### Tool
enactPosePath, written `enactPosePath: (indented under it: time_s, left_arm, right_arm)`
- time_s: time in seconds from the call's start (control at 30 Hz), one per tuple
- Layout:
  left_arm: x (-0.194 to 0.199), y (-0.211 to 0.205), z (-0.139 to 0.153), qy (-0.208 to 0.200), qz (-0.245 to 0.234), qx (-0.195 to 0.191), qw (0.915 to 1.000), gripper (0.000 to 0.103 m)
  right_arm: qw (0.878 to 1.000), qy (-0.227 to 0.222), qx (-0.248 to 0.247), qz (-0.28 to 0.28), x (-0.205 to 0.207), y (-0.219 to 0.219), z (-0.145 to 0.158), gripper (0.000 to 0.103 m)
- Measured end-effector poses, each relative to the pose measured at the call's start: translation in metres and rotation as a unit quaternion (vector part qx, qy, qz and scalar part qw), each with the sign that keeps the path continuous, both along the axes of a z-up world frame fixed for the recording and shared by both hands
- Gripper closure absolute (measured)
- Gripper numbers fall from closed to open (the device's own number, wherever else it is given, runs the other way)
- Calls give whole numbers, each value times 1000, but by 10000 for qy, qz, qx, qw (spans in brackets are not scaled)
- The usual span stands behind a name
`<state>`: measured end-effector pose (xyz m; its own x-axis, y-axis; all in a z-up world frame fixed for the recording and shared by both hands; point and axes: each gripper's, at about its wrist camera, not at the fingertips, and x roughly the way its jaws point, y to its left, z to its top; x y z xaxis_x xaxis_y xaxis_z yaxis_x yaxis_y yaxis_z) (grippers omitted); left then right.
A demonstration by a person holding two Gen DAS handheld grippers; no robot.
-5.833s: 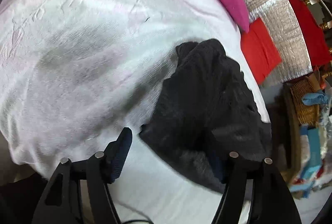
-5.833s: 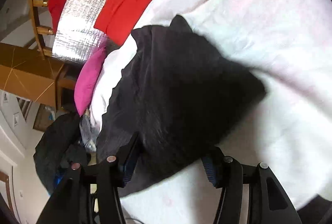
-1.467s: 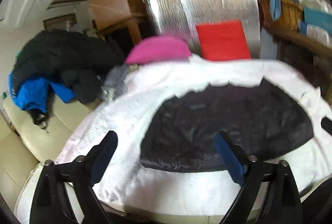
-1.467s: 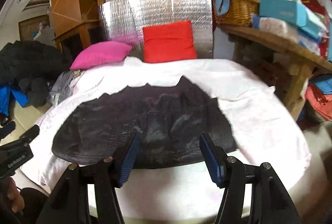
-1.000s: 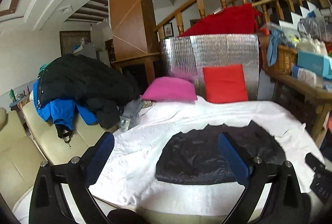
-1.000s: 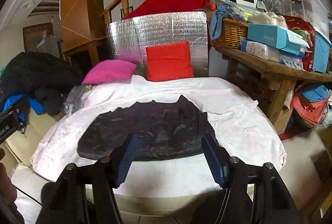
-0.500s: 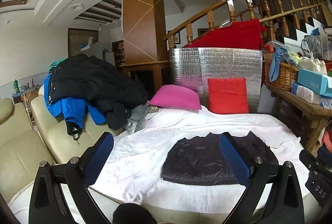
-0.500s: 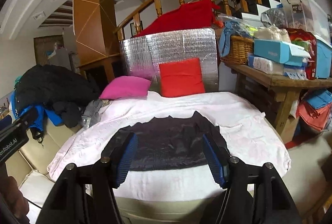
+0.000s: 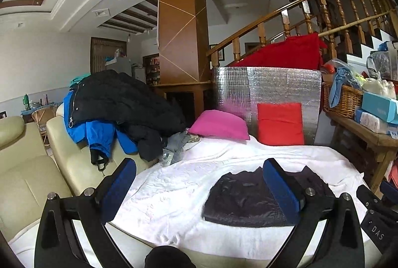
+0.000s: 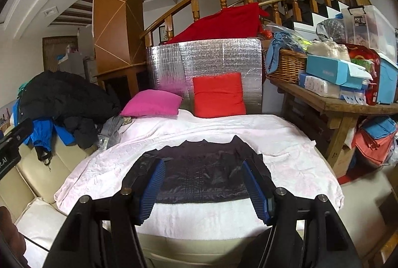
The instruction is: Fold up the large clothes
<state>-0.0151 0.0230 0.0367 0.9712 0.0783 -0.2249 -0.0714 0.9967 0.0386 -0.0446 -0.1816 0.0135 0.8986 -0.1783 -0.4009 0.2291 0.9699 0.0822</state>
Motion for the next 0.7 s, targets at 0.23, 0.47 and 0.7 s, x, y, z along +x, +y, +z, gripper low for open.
enactPosePath:
  time_s: [0.23,0.47,0.7]
  left_arm:
    - [-5,4,2,-66,62,-40,10000,2]
    - [-10,4,4,-151,69,-35,9999,2]
    - [-12,-2,3,-147,-7,50,9999,2]
  right_arm:
    - [10000,-38,-61,65,-2,5,3,35]
    - [9999,-30,-100,85,-2,6,5,35]
    - [10000,40,-68,48,0,4,1,35]
